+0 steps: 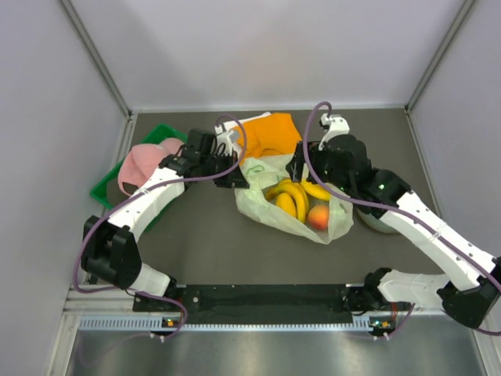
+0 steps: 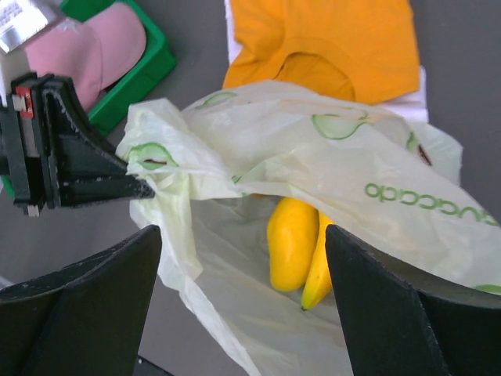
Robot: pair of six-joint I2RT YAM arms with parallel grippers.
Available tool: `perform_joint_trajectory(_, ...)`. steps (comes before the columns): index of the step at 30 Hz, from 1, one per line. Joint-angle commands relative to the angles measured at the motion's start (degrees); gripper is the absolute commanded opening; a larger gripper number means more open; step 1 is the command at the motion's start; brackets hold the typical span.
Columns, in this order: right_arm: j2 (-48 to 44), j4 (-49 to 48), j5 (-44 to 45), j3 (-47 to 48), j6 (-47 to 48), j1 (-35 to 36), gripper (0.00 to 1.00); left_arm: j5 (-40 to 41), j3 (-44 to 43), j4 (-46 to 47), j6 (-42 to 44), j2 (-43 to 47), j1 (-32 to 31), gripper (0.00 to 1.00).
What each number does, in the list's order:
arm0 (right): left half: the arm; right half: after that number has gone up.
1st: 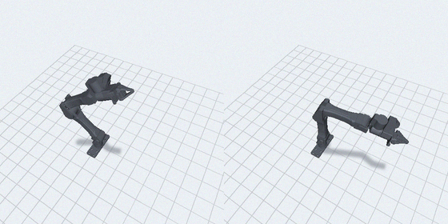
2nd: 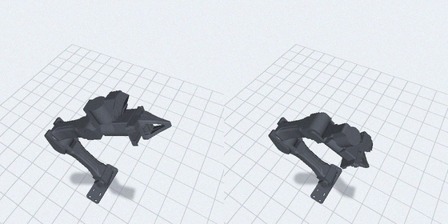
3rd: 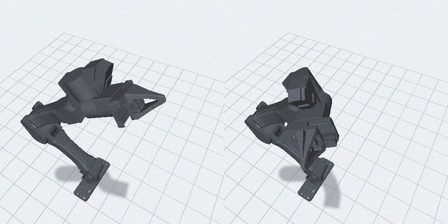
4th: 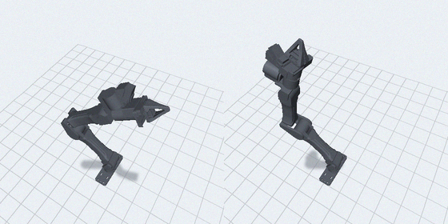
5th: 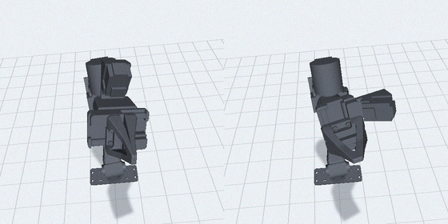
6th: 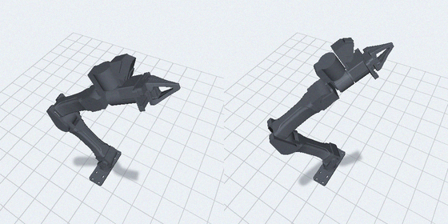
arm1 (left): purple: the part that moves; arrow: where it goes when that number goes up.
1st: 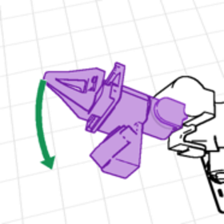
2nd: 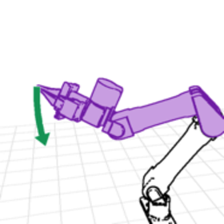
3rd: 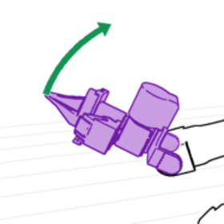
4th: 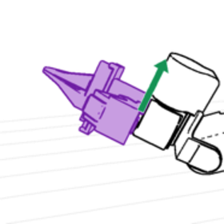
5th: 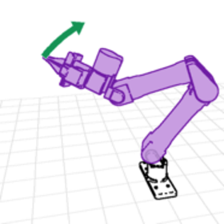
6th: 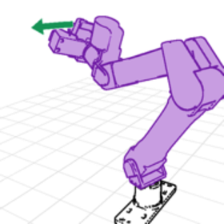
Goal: Place the fruits into the plastic bag
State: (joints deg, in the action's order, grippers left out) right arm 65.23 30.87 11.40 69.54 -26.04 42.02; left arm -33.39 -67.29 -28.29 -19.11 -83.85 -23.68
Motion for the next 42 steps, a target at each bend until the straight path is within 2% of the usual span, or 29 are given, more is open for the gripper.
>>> perform_joint_trajectory(1, -3.00, 5.68, 9.67, 5.43, -0.85, 0.78, 0.84, 0.34, -2.06, -0.01, 1.10, 1.41, -0.22, 0.00)
perform_joint_trajectory(4, -4.67, 7.53, 12.41, 5.61, -0.68, 0.17, 0.84, 0.43, -1.97, -0.01, 1.18, 1.33, -0.22, 0.00)
perform_joint_trajectory(10, -9.50, 8.76, 6.54, 3.24, -3.05, -9.92, 0.84, 0.43, -2.06, 0.08, 1.18, 1.15, -0.22, 0.00)
perform_joint_trajectory(15, -13.54, 10.08, 5.13, 1.92, -4.63, -18.71, 0.85, 0.52, -2.06, -0.01, 1.27, 0.97, -0.22, 0.00)
perform_joint_trajectory(21, -14.43, 9.38, 2.41, -2.03, -6.56, -25.22, 0.89, 0.60, -1.97, -0.09, 1.27, 0.89, -0.22, 0.00)
perform_joint_trajectory(27, -14.43, 4.56, -6.90, -9.32, -10.78, -39.19, 0.89, 0.87, -2.15, -0.27, 1.36, 1.15, -0.14, 0.00)
perform_joint_trajectory(33, -14.08, -3.08, -18.94, -19.69, -20.70, -54.92, 0.89, 0.87, -2.06, -0.27, 1.36, 0.54, -0.22, 0.00)
perform_joint_trajectory(37, -14.26, -5.38, -18.61, -25.05, -25.18, -60.82, 0.88, 1.13, -2.06, -0.27, 1.45, 0.71, -0.22, 0.00)
perform_joint_trajectory(42, -11.63, -5.13, -17.73, -27.18, -28.80, -66.27, 0.85, 0.69, -2.06, -0.36, 1.36, 0.71, -0.22, 0.00)
